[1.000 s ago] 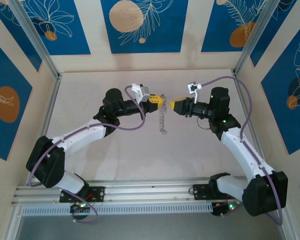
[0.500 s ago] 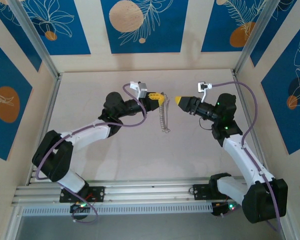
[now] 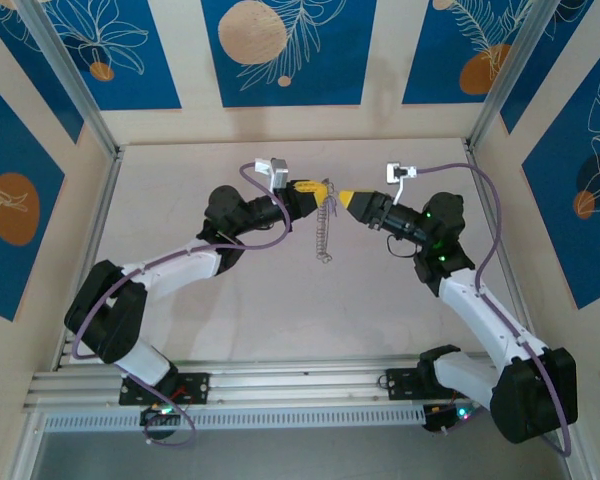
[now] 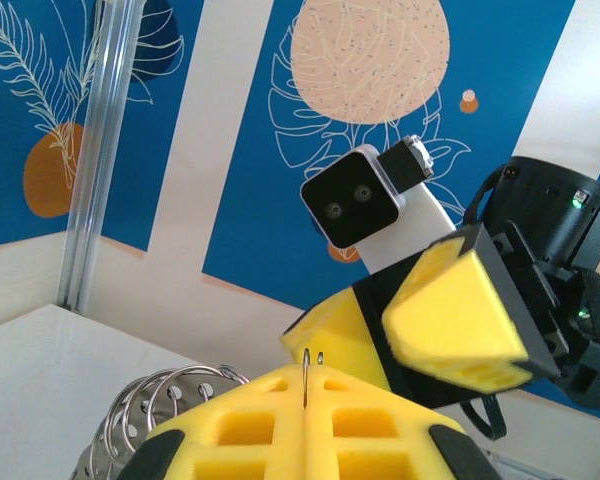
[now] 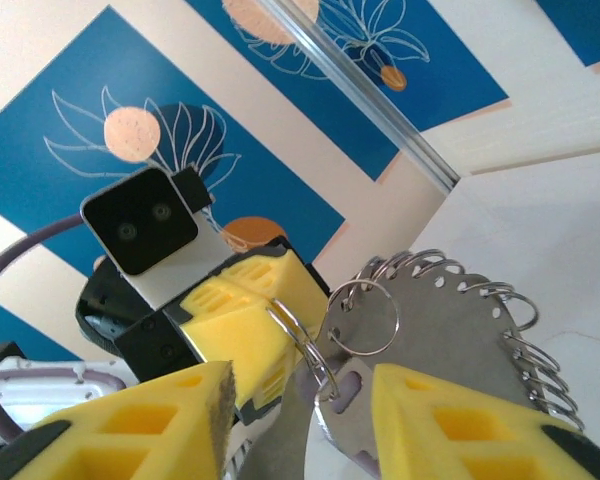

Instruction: Put the keys on the keyring

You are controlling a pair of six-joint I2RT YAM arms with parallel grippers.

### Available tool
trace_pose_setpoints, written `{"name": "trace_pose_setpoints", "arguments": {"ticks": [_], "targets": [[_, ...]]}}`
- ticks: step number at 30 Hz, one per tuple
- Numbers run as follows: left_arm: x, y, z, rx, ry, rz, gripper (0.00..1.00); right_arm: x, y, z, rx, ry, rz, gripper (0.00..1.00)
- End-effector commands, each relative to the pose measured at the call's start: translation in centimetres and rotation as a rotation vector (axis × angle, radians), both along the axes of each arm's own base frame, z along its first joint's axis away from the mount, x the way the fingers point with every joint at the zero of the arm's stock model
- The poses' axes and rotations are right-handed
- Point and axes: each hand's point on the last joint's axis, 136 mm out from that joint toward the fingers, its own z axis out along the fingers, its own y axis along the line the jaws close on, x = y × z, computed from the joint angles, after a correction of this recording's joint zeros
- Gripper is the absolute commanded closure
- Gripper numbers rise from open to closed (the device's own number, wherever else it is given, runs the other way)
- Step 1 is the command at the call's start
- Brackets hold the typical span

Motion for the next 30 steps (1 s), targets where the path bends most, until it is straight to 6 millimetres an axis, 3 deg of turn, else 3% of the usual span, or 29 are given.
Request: {"name": "trace_pose_setpoints", "arguments": {"ticks": [1, 13, 30], "targets": [[-1.0, 0.2, 2.2, -0.066, -0.050, -0.016, 1.00, 0.1, 0.5, 0.2, -0.002, -0.026, 0.000, 0.65], [-0.8, -0.1, 2.4, -0.073, -0.055, -0.030, 1.00, 0.3, 0.7, -0.7, -0.018, -0.010, 0.004, 1.00], [-0.8, -0.2, 2.6, -0.080, -0.056, -0.041, 1.00, -1.1, 1.2, -3.0, -0.051, 0.043, 0.039, 1.00]]}}
